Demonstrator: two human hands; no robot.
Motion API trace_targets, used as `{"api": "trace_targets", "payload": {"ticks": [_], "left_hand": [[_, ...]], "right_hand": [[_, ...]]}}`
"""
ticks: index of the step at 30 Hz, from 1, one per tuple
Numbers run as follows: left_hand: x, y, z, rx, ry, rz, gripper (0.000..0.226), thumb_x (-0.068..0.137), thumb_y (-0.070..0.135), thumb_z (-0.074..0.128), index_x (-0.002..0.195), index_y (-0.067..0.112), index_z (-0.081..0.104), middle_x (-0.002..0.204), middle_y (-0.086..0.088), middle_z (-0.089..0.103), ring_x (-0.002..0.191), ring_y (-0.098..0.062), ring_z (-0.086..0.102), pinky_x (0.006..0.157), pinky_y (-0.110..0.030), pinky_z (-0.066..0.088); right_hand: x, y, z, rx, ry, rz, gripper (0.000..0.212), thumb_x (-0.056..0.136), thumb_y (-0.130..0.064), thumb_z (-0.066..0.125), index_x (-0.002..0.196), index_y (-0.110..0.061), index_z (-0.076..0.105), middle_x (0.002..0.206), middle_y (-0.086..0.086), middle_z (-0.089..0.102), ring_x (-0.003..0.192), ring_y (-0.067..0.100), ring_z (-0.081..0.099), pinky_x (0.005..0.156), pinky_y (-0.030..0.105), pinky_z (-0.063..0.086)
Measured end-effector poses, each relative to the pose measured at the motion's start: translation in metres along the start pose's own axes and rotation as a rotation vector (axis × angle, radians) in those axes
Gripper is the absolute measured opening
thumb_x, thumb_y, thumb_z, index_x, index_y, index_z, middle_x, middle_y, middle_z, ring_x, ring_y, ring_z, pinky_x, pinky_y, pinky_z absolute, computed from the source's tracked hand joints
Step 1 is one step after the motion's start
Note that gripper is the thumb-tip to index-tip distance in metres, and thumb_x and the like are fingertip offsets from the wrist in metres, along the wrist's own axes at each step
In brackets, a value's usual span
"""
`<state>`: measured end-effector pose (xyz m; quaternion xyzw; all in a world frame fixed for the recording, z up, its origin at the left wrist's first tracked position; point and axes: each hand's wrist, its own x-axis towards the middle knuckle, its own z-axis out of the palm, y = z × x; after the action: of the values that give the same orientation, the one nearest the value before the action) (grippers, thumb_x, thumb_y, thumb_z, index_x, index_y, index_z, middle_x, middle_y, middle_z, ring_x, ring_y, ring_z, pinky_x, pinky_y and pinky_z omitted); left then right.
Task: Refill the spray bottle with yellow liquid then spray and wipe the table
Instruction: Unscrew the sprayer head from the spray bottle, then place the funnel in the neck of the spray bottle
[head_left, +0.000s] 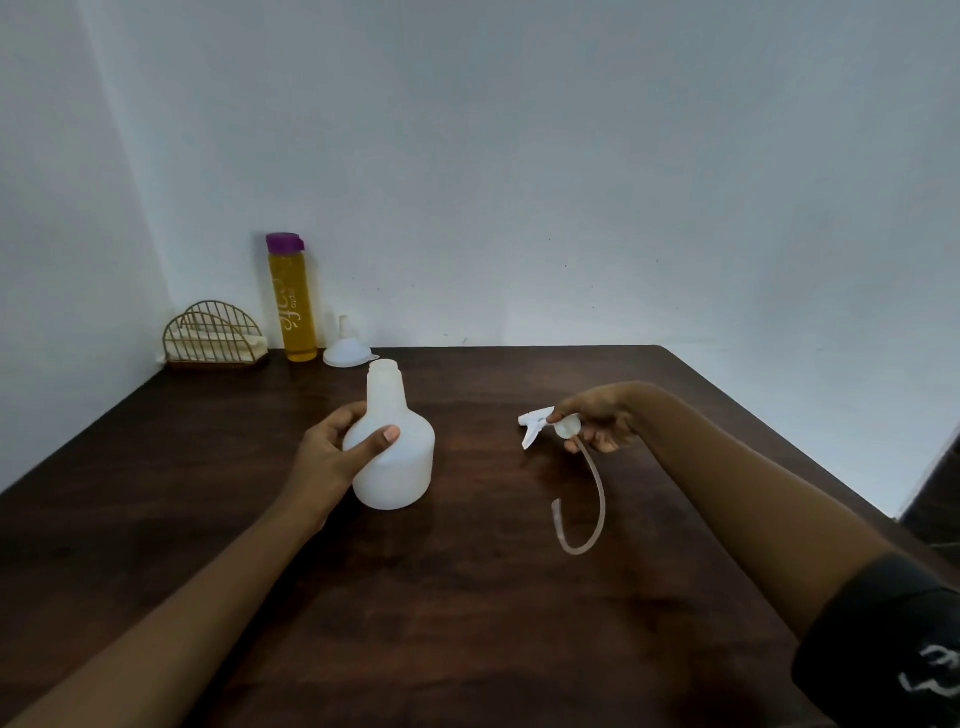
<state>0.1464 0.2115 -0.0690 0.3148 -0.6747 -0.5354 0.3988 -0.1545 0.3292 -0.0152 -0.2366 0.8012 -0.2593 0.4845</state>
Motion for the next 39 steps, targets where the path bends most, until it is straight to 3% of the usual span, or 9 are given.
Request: {"api": "trace_targets", "payload": {"ticks": [6, 10, 15, 21, 23, 25, 30, 34, 39], "left_hand": [[-0.002, 0.003, -0.001, 0.011, -0.011, 0.009, 0.059, 0.069, 0.038, 0.07, 0.124, 0.022, 0.054, 0.128, -0.003, 0.056, 0.114, -0.026, 0.054, 0.091, -0.05, 0.051], [-0.002, 0.003, 0.0, 0.033, 0.005, 0.019, 0.054, 0.078, 0.03, 0.069, 0.128, 0.019, 0.052, 0.129, -0.002, 0.054, 0.114, -0.025, 0.053, 0.09, -0.046, 0.051], [-0.003, 0.005, 0.001, 0.056, 0.019, 0.02, 0.054, 0.08, 0.029, 0.068, 0.13, 0.018, 0.051, 0.132, -0.004, 0.053, 0.115, -0.024, 0.053, 0.089, -0.043, 0.051], [-0.008, 0.01, 0.002, 0.053, 0.027, 0.039, 0.052, 0.081, 0.026, 0.068, 0.13, 0.018, 0.051, 0.125, 0.002, 0.053, 0.112, -0.021, 0.052, 0.082, -0.033, 0.05], [-0.009, 0.011, 0.002, 0.042, 0.019, 0.033, 0.053, 0.08, 0.027, 0.069, 0.129, 0.019, 0.052, 0.127, 0.0, 0.054, 0.112, -0.021, 0.053, 0.083, -0.035, 0.051], [-0.009, 0.011, 0.001, 0.023, 0.013, 0.019, 0.051, 0.079, 0.027, 0.07, 0.126, 0.02, 0.053, 0.126, 0.0, 0.055, 0.112, -0.022, 0.054, 0.086, -0.038, 0.052], [-0.005, 0.011, -0.008, 0.02, 0.024, 0.004, 0.051, 0.076, 0.027, 0.074, 0.123, 0.022, 0.056, 0.123, 0.001, 0.058, 0.11, -0.02, 0.055, 0.088, -0.04, 0.052], [0.004, 0.005, -0.023, 0.027, 0.076, -0.013, 0.046, 0.074, 0.032, 0.075, 0.116, 0.029, 0.057, 0.122, 0.001, 0.059, 0.109, -0.022, 0.056, 0.088, -0.043, 0.053], [0.012, -0.003, -0.033, 0.081, 0.195, -0.034, 0.057, 0.075, 0.038, 0.073, 0.126, 0.025, 0.053, 0.13, 0.0, 0.053, 0.114, -0.021, 0.052, 0.091, -0.042, 0.051]], "right_hand": [[0.0, 0.006, 0.0, -0.045, 0.085, 0.023, 0.019, 0.085, -0.021, 0.066, 0.087, -0.006, 0.054, 0.065, 0.007, 0.058, 0.036, 0.01, 0.053, 0.037, 0.018, 0.046], [-0.002, 0.009, 0.003, -0.083, 0.134, -0.004, 0.021, 0.084, -0.017, 0.068, 0.09, -0.002, 0.054, 0.074, 0.008, 0.053, 0.051, 0.012, 0.054, 0.044, 0.026, 0.055], [-0.006, 0.007, 0.009, -0.255, 0.154, 0.008, 0.038, 0.087, -0.018, 0.064, 0.121, -0.004, 0.056, 0.08, 0.007, 0.056, 0.062, 0.012, 0.055, 0.045, 0.02, 0.054], [-0.014, -0.006, 0.014, -0.421, 0.206, 0.088, 0.04, 0.084, -0.036, 0.068, 0.098, -0.003, 0.051, 0.086, 0.008, 0.054, 0.061, 0.012, 0.054, 0.045, 0.017, 0.049], [-0.026, -0.02, 0.013, -0.513, 0.27, 0.084, 0.047, 0.086, -0.041, 0.063, 0.108, -0.002, 0.049, 0.089, 0.009, 0.053, 0.06, 0.013, 0.053, 0.046, 0.02, 0.046], [-0.039, -0.04, 0.011, -0.587, 0.357, 0.053, 0.061, 0.087, -0.044, 0.061, 0.124, 0.002, 0.045, 0.086, 0.009, 0.052, 0.059, 0.015, 0.052, 0.051, 0.023, 0.041], [-0.061, -0.115, 0.021, -0.655, 0.404, -0.078, 0.057, 0.087, -0.039, 0.063, 0.123, 0.003, 0.048, 0.077, 0.011, 0.058, 0.059, 0.017, 0.053, 0.049, 0.025, 0.04], [-0.042, -0.175, 0.057, -0.507, 0.343, -0.284, 0.041, 0.085, -0.031, 0.068, 0.106, 0.0, 0.051, 0.078, 0.014, 0.059, 0.061, 0.02, 0.056, 0.042, 0.023, 0.051], [0.022, -0.216, 0.125, -0.515, 0.344, -0.478, 0.027, 0.086, -0.028, 0.067, 0.086, -0.004, 0.055, 0.087, 0.011, 0.061, 0.067, 0.019, 0.054, 0.058, 0.029, 0.046]]}}
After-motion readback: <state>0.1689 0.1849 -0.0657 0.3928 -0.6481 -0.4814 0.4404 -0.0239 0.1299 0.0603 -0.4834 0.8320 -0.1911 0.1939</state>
